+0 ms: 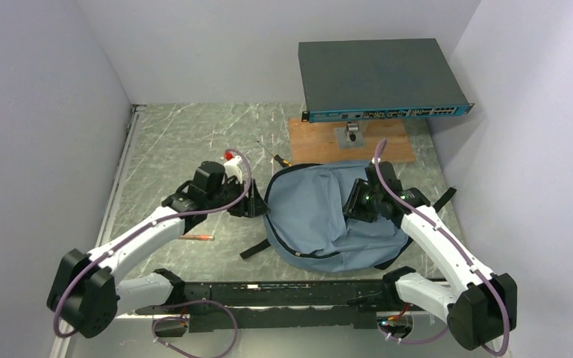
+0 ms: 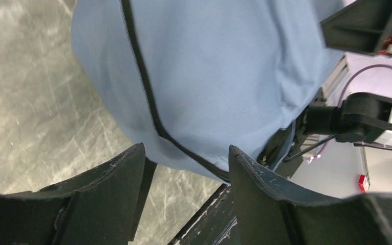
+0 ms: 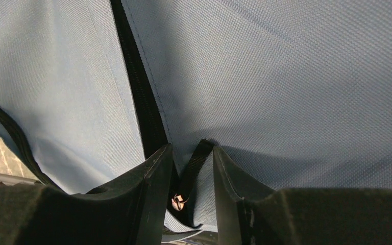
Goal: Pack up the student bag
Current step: Unzip the student bag at the center of the board.
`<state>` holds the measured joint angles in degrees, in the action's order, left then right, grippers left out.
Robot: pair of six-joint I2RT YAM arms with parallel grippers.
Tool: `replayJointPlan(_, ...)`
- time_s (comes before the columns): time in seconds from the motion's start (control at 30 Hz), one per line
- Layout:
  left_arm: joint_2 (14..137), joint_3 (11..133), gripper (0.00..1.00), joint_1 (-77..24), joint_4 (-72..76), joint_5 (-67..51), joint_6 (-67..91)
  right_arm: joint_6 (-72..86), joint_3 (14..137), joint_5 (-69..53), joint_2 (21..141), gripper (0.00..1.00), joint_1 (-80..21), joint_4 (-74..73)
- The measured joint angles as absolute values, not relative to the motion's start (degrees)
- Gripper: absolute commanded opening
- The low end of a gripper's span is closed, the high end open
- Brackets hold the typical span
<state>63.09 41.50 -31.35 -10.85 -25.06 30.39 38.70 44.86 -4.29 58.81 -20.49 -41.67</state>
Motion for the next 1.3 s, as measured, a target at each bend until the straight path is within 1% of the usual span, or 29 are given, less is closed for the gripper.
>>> replayJointPlan(0.03,64.73,40.51,0.64,-31.46,-10.04,-25.04,30.89,38.85,44.69,-4.62,59.07,0.36,-20.45,-41.28)
replayJointPlan(0.17,70.02,38.46,0.58,-33.28,-8.08,-25.02,32.23,39.44,43.72,-5.76,59.24,0.29,-20.45,-39.29)
replayJointPlan(0.27,73.19,38.37,0.59,-35.88,-5.93,-24.99,33.06,39.72,43.07,-6.42,59.24,0.21,-20.49,-38.04)
replayJointPlan(0.3,73.76,38.37,0.60,-36.60,-5.43,-24.86,33.30,39.81,42.89,-6.52,59.24,0.21,-20.56,-37.74)
replayJointPlan(0.33,73.93,38.37,0.61,-37.12,-5.13,-24.49,33.47,40.12,42.65,-6.57,59.18,0.26,-20.75,-37.17)
replayJointPlan(0.37,74.00,38.37,0.62,-37.67,-4.80,-23.97,33.56,40.32,42.46,-6.50,59.11,0.35,-20.97,-36.91)
replayJointPlan(0.4,73.89,38.37,0.64,-38.00,-4.49,-23.53,33.63,40.64,42.28,-6.28,58.98,0.41,-21.32,-36.69)
replayJointPlan(0.47,73.41,38.37,0.65,-38.37,-4.38,-22.41,33.58,41.21,41.93,-5.54,58.43,0.44,-22.55,-36.07)
replayJointPlan(0.57,71.57,38.37,0.65,-38.46,-4.86,-20.78,33.36,41.80,41.04,-3.14,56.90,0.38,-24.64,-35.62)
replayJointPlan(0.7,67.90,38.37,0.67,-38.48,-5.65,-18.72,32.91,42.92,39.44,1.34,54.57,0.18,-28.60,-34.98)
replayJointPlan(0.8,65.19,38.54,0.69,-39.51,-7.44,-16.16,32.21,43.55,38.33,4.64,52.95,0.09,-31.33,-34.76)
replayJointPlan(0.87,62.54,39.13,0.70,-41.69,-8.51,-13.47,31.88,43.53,37.80,6.70,51.53,0.01,-32.32,-34.59)
replayJointPlan(0.97,58.81,40.49,0.75,-46.26,-7.53,-9.74,31.51,42.44,37.36,7.94,49.01,0.00,-32.73,-34.04)
replayJointPlan(1.07,57.93,41.45,0.77,-50.57,-3.64,-6.37,31.31,40.53,37.28,8.25,47.22,0.00,-32.73,-32.27)
replayJointPlan(1.17,60.86,42.15,0.78,-54.61,1.32,-3.01,32.32,38.74,37.28,7.60,47.68,0.00,-32.73,-30.74)
replayJointPlan(1.27,67.59,43.88,0.76,-57.95,5.82,0.30,34.39,36.88,37.28,4.69,48.88,0.00,-32.71,-29.15)
replayJointPlan(1.3,69.80,44.75,0.77,-58.50,6.44,0.89,35.33,36.14,37.28,3.18,49.32,0.05,-32.71,-28.42)
